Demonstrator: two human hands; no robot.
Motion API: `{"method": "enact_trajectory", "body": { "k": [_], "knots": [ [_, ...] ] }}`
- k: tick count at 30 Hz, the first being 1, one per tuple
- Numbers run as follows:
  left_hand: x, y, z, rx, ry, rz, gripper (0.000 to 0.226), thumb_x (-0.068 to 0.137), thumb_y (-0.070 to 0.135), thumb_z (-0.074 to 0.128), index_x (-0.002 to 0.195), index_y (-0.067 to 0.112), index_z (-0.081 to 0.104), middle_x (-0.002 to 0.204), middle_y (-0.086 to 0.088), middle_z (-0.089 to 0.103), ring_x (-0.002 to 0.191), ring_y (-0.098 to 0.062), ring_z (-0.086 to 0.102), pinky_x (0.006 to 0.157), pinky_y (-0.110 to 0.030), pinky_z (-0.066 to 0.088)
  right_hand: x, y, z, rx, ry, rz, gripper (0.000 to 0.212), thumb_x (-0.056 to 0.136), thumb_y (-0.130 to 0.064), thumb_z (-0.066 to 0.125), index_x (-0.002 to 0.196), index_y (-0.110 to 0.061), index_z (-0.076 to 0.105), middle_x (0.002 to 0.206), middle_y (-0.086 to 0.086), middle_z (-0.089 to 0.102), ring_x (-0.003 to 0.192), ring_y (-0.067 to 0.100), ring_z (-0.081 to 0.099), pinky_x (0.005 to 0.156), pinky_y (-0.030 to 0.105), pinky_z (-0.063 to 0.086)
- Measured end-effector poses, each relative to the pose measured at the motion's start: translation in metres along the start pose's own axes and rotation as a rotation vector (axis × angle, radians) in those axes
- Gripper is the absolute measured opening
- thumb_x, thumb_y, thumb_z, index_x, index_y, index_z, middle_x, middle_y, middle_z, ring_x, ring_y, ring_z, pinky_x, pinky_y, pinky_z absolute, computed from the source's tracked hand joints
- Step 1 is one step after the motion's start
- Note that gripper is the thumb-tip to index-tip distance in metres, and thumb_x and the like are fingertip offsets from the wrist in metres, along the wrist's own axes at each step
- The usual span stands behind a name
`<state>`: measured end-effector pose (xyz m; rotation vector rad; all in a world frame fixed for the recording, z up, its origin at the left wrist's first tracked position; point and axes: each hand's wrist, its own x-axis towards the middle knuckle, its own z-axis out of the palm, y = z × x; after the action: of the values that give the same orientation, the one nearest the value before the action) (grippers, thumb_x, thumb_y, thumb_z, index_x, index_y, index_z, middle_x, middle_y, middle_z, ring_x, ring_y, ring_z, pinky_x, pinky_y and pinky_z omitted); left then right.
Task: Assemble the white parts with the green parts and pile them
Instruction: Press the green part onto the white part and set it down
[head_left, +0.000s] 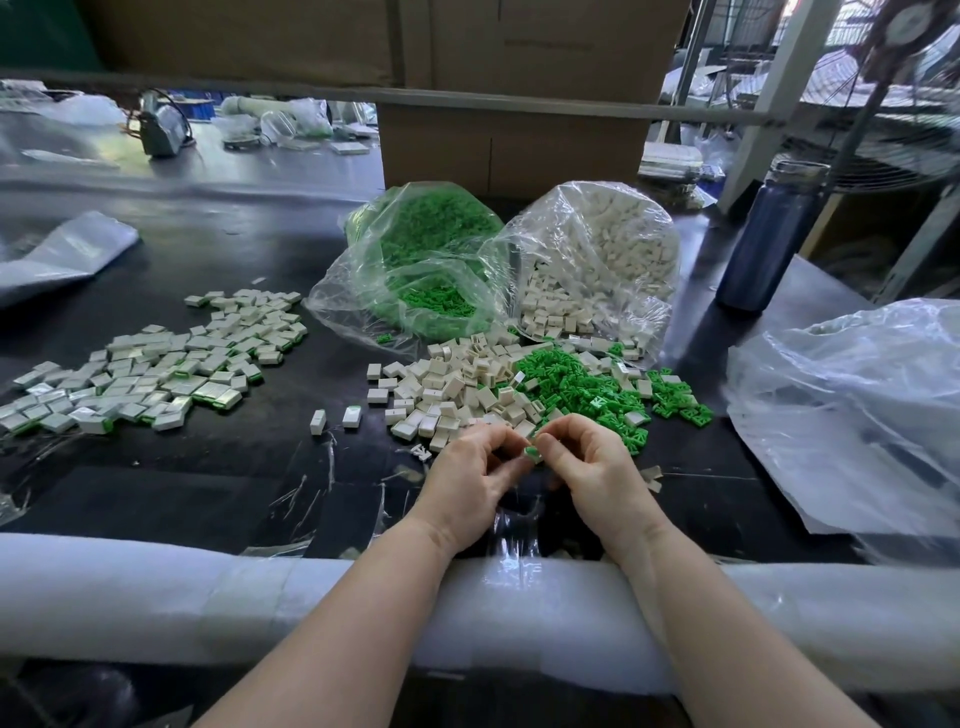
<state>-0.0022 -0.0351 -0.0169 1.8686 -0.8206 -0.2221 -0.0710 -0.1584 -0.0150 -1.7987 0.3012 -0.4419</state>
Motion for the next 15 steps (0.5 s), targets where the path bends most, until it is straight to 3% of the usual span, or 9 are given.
{"method": "enact_trajectory", "body": {
  "k": [4, 10, 13, 15],
  "knots": [
    [0.0, 0.0, -0.002, -0.059, 0.176, -0.037, 0.011, 0.086, 0.011, 0.062, 0.097, 0.014, 0.062, 0.086, 0.0, 0.064, 0.081, -0.018, 0.063, 0.077, -0.028, 0.054, 0.0, -0.001, -0.002, 0.018, 0.08, -0.022, 0.013, 0.086, -0.015, 0.064, 0.075, -0.02, 0.062, 0.06, -0.009, 0.059, 0.054, 0.002, 0.052, 0.054, 0.02, 0.046],
    [0.004, -0.007, -0.013, -0.095, 0.719, -0.124, 0.014, 0.089, 0.006, 0.057, 0.098, 0.017, 0.061, 0.091, -0.011, 0.064, 0.074, -0.021, 0.06, 0.073, -0.033, 0.053, -0.001, -0.002, -0.003, -0.041, 0.14, -0.032, 0.015, 0.081, -0.009, 0.07, 0.07, -0.017, 0.063, 0.06, -0.006, 0.058, 0.052, 0.0, 0.048, 0.052, 0.014, 0.043],
    [0.007, -0.011, -0.02, -0.103, 0.943, -0.215, 0.024, 0.089, -0.001, 0.054, 0.109, 0.01, 0.061, 0.105, -0.006, 0.047, 0.082, -0.017, 0.054, 0.081, -0.02, 0.043, -0.001, -0.002, -0.004, -0.067, 0.184, -0.033, 0.02, 0.08, -0.007, 0.071, 0.066, -0.019, 0.063, 0.06, -0.007, 0.058, 0.052, -0.003, 0.05, 0.053, 0.009, 0.042],
    [0.009, -0.012, -0.023, -0.148, 1.011, -0.296, 0.03, 0.088, -0.003, 0.054, 0.116, 0.004, 0.058, 0.111, -0.003, 0.034, 0.084, -0.017, 0.053, 0.082, -0.01, 0.038, -0.001, -0.002, -0.004, -0.101, 0.218, -0.044, 0.021, 0.079, -0.007, 0.071, 0.065, -0.02, 0.063, 0.061, -0.007, 0.06, 0.055, -0.003, 0.052, 0.055, 0.008, 0.042]
  ]
}}
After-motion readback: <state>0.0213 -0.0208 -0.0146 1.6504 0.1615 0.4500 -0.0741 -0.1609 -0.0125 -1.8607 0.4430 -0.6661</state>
